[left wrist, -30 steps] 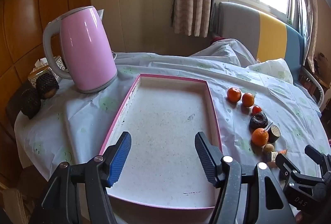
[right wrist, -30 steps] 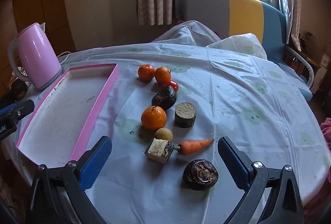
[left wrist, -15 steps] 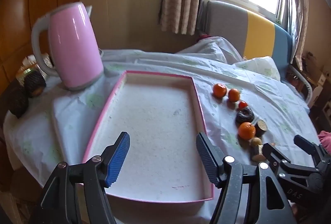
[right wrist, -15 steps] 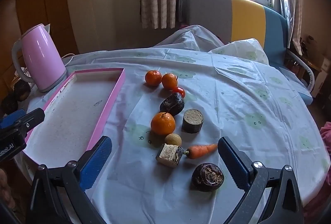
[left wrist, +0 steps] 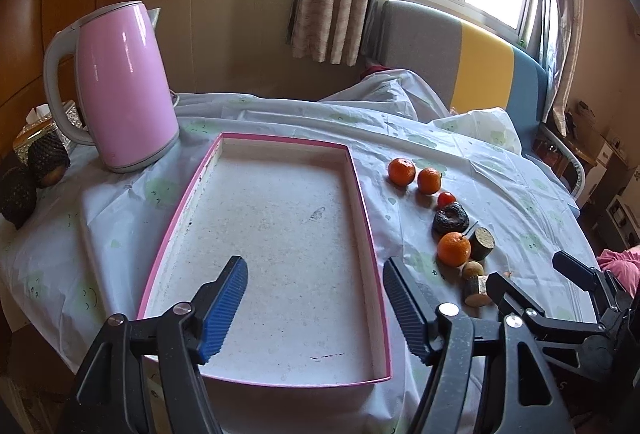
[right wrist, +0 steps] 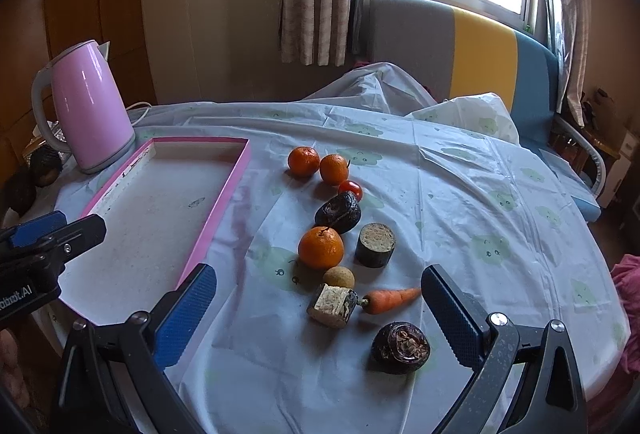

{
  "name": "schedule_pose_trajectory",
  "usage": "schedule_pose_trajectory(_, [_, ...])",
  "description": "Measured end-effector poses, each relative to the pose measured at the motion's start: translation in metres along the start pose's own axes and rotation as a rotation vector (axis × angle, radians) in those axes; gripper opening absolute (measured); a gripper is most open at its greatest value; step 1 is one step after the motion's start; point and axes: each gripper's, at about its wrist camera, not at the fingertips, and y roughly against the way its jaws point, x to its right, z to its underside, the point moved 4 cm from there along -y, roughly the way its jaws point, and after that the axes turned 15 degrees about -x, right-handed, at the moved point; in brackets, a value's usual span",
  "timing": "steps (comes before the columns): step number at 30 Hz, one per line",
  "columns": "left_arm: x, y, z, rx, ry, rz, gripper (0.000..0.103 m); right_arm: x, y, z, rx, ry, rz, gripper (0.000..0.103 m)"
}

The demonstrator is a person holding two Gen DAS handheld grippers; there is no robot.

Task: Organize fruits
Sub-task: 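Move both tools toward the row of produce beside the pink tray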

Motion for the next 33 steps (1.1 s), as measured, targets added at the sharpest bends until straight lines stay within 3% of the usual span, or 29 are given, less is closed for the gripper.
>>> schedule_pose_trajectory(25, [0.033,-0.006,0.007,-0.027,-0.119,0.019,0.077,0.05,-0.005,0.009,-0.023,-0.122,0.064,0.103])
schedule_pose_trajectory(33, [0.04,-0.01,0.006,-0.039,-0.133,0.011,0.082,0.06,-0.011,0.018,-0.053,-0.146,0.038,0.103])
